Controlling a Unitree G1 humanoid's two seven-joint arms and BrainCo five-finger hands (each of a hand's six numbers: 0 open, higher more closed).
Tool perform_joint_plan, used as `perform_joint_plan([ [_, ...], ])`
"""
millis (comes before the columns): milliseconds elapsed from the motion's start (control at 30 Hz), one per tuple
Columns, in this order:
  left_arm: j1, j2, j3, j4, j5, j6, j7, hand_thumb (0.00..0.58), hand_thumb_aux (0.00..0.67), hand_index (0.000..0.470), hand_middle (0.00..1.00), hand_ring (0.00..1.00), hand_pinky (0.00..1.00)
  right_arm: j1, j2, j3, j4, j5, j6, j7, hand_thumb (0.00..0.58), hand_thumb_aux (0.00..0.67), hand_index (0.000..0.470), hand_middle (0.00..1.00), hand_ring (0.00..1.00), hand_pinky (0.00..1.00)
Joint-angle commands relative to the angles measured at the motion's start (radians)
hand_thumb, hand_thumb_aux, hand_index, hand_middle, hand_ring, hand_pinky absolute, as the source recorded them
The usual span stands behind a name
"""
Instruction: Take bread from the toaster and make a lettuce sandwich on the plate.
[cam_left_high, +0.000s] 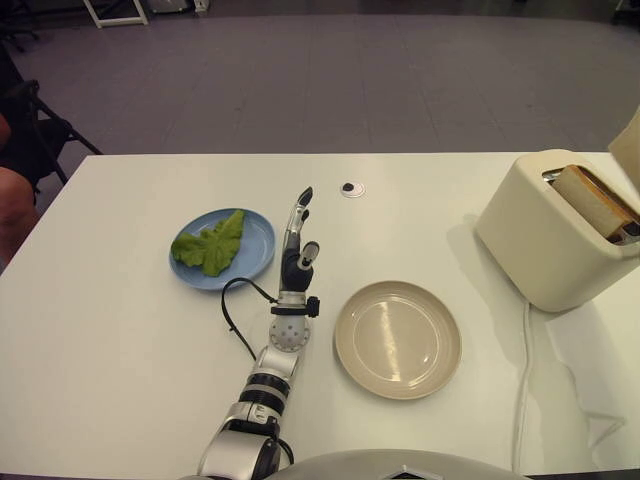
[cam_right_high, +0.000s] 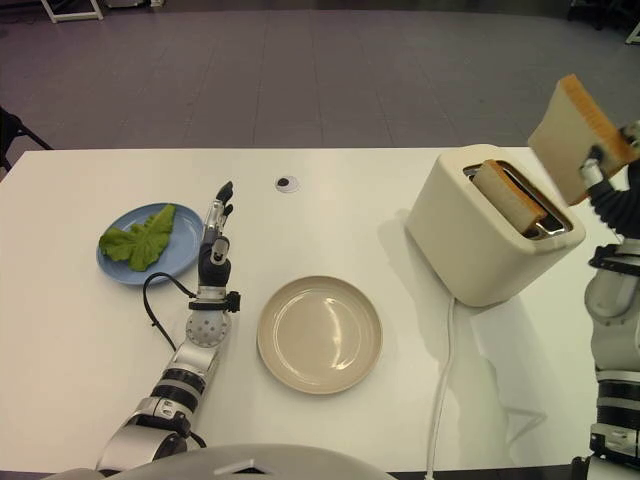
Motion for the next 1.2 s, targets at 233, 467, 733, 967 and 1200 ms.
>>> perform_joint_plan([
  [233,-0.015,0.001,-0.004,0.015,0.004,0.012,-0.003,0.000,0.000,0.000,0.00,0.00,0.00,0.190,0.201,0.576,-0.298,0.700,-0.036,0.798,0.580,0.670,0.470,0.95,0.95,0.95],
  [467,-0.033,0.001,-0.001,0.028,0.002,0.011,-0.002,0.000,0.000,0.000,0.00,0.00,0.00,0.228,0.223,0.645,-0.199,0.613,-0.045,0.973,0.580,0.670,0.470,0.96,0.96,0.96],
  [733,-0.030,0.013,0.002,0.016,-0.001,0.007,-0.009,0.000,0.000,0.000,0.00,0.00,0.00,0.188,0.189,0.577,-0.137,0.370,-0.118,0.926,0.000,0.000,0.000,0.00,0.00,0.00],
  [967,-0.011,0.111,0.066,-0.218,0.011,0.003,-0.034,0.000,0.000,0.000,0.00,0.00,0.00,0.169,0.229,0.523,-0.156,0.267,-0.130,0.840,0.000,0.000,0.000,0.00,0.00,0.00],
  [1200,-0.070,0.596,0.086,-0.011,0.544,0.329,0.137,0.000,0.000,0.000,0.00,0.00,0.00,0.166,0.272,0.495,-0.126,0.242,-0.148,0.775,0.000,0.000,0.000,0.00,0.00,0.00],
])
